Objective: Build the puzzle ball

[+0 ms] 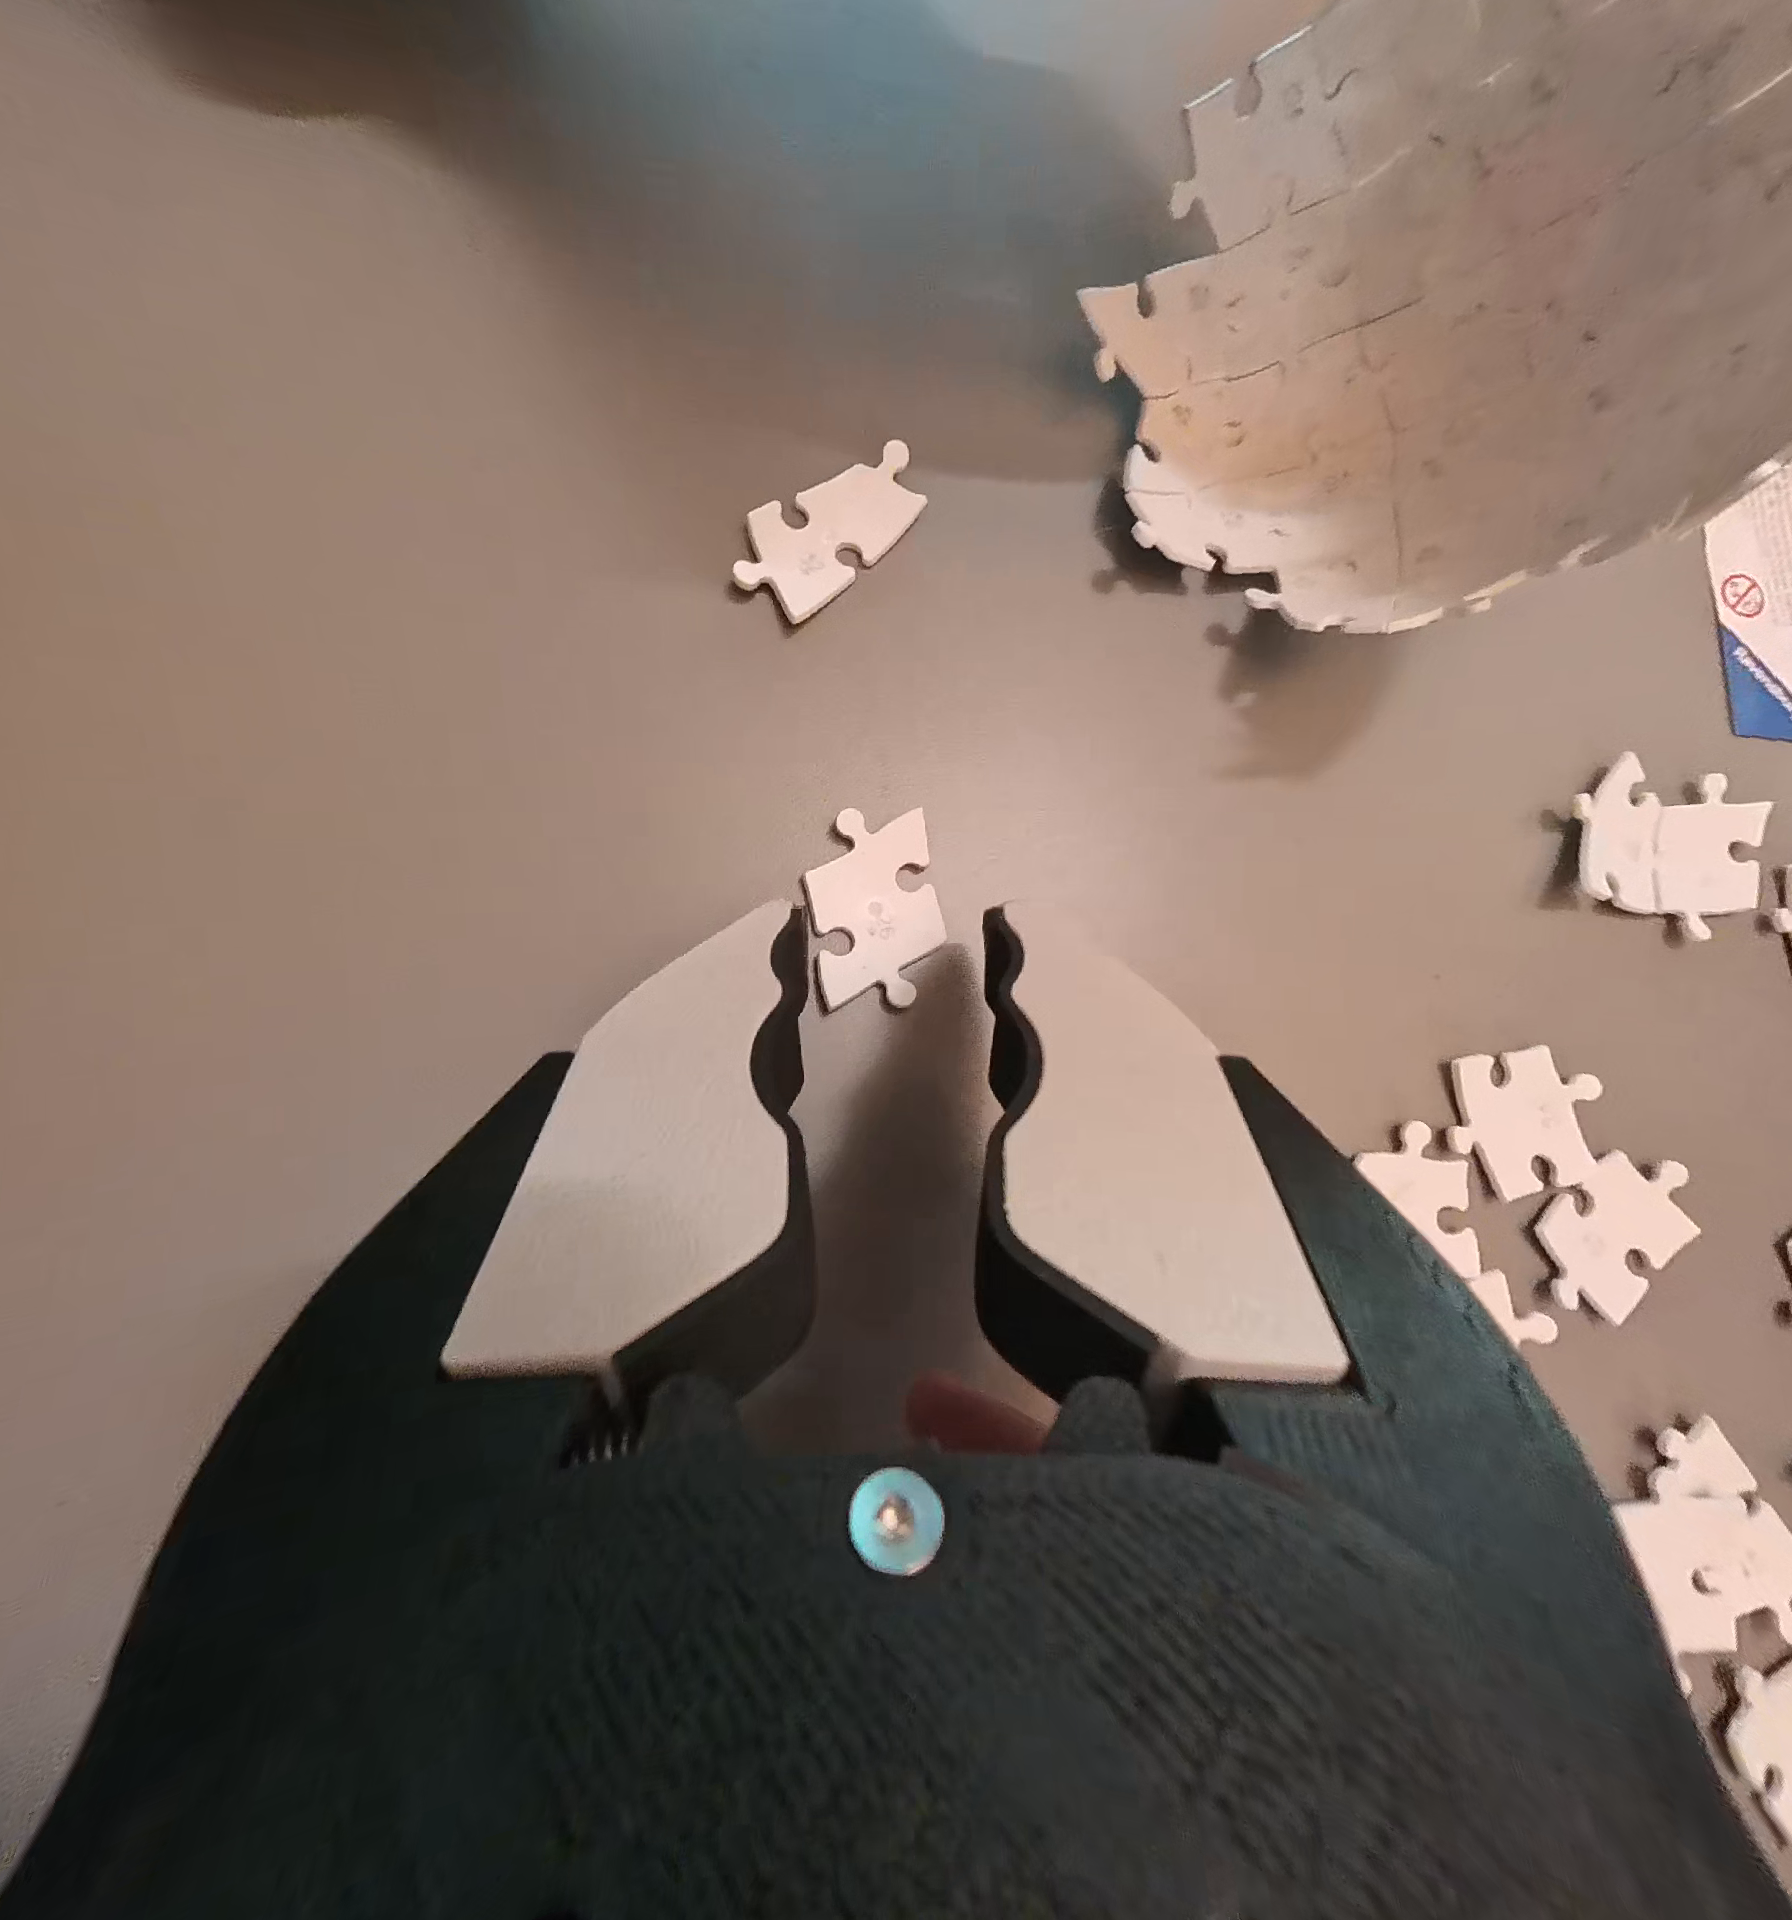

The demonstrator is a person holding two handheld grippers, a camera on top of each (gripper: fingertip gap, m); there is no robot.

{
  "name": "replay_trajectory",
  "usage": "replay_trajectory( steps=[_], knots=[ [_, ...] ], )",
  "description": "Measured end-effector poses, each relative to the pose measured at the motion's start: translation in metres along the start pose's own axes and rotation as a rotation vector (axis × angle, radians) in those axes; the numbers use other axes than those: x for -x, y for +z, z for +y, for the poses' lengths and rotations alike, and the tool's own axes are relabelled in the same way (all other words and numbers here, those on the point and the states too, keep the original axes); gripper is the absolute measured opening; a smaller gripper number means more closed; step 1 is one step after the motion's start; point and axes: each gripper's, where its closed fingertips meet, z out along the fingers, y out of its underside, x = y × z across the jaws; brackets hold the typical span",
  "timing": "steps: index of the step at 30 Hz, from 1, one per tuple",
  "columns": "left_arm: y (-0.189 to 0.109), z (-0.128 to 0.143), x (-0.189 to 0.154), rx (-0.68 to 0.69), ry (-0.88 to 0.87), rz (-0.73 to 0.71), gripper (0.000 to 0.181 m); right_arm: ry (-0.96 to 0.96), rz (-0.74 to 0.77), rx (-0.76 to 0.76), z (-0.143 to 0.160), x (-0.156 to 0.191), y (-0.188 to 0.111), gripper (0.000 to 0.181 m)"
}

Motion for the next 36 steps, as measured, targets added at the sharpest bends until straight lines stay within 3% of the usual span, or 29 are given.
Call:
replay_trajectory(
  steps=[13, 17, 21, 26, 29, 33, 36],
  knots=[
    [0.001, 0.0, 0.001, 0.003, 0.006, 0.001, 0.005, 0.045, 0.026, 0.083, 0.005, 0.006, 0.007, 0.016],
    [0.0, 0.001, 0.002, 0.002, 0.0, 0.0, 0.005, 0.111, 0.09, 0.147, 0.006, 0.015, 0.004, 0.022],
    [-0.001, 0.001, 0.002, 0.0, 0.002, 0.001, 0.005, 0.133, 0.036, 0.124, -0.003, 0.034, 0.004, 0.029],
    [-0.003, 0.002, 0.003, -0.002, -0.003, 0.0, 0.005, 0.228, 0.267, 0.127, 0.007, -0.008, -0.007, 0.031],
    [-0.004, 0.002, 0.004, -0.002, -0.007, 0.0, 0.005, 0.21, 0.213, 0.131, 0.013, -0.005, -0.001, 0.032],
    [-0.004, 0.003, 0.005, -0.001, -0.008, -0.003, 0.005, 0.176, 0.138, 0.121, 0.009, 0.008, 0.004, 0.018],
    [-0.003, 0.003, 0.006, 0.0, -0.009, -0.003, 0.005, 0.198, 0.066, 0.131, 0.006, 0.024, 0.004, 0.021]
  ],
)
